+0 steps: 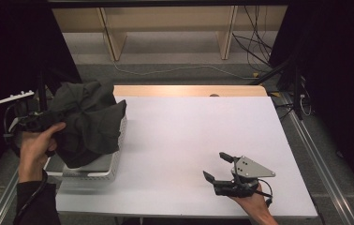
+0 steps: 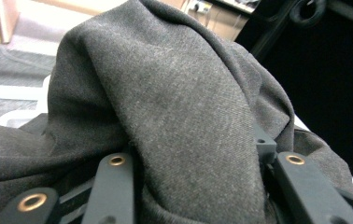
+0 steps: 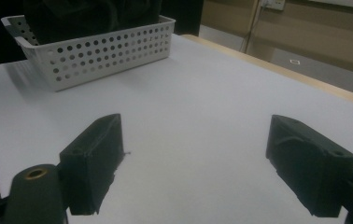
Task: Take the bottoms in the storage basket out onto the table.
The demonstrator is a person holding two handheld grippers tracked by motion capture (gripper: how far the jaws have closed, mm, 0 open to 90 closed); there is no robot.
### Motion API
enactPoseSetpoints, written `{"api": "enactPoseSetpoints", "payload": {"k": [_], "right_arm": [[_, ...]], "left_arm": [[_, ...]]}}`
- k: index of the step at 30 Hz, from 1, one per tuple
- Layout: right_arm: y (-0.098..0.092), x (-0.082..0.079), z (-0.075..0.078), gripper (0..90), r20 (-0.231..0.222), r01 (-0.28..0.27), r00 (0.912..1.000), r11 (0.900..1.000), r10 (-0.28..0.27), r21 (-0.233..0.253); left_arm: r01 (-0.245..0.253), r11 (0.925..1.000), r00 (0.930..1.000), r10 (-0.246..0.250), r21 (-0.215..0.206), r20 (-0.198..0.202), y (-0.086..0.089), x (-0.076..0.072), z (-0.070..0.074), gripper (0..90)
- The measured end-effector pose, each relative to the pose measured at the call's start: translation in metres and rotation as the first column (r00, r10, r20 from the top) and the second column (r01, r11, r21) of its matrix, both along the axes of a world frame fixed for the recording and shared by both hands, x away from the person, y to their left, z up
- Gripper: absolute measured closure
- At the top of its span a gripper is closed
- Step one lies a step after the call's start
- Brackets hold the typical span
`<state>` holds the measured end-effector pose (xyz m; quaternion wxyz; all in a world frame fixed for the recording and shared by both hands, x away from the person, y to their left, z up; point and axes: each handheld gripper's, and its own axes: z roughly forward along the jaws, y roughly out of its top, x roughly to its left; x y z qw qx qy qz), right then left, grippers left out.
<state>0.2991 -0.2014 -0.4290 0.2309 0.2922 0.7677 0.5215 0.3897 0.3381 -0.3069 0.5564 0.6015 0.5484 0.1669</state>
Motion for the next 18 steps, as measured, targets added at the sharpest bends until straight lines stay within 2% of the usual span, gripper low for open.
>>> {"api": "enactPoseSetpoints", "payload": {"k": [4, 9, 12, 18], "right_arm": [[0.0, 0.0, 0.0, 20.1, -0.001, 0.0, 1.0, 1.0, 0.0, 0.0], [0.0, 0.0, -0.001, 20.1, -0.004, 0.005, 1.0, 1.0, -0.005, -0.008], [-0.001, 0.001, -0.001, 20.1, -0.004, 0.002, 1.0, 1.0, -0.003, -0.011], [-0.001, 0.0, -0.001, 20.2, 0.0, 0.008, 1.0, 1.0, -0.008, 0.0]], "left_arm": [[0.015, 0.9989, 0.9984, -0.012, -0.044, 0.056, -0.004, -0.006, 0.01, 58.0], [0.06, 0.9953, 0.9911, -0.05, -0.076, 0.124, -0.013, -0.016, 0.026, 58.4], [0.086, 0.9922, 0.9861, -0.072, -0.09, 0.149, -0.021, -0.019, 0.033, 58.5], [0.149, 0.985, 0.975, -0.131, -0.088, 0.179, -0.046, -0.02, 0.043, 58.9]]}}
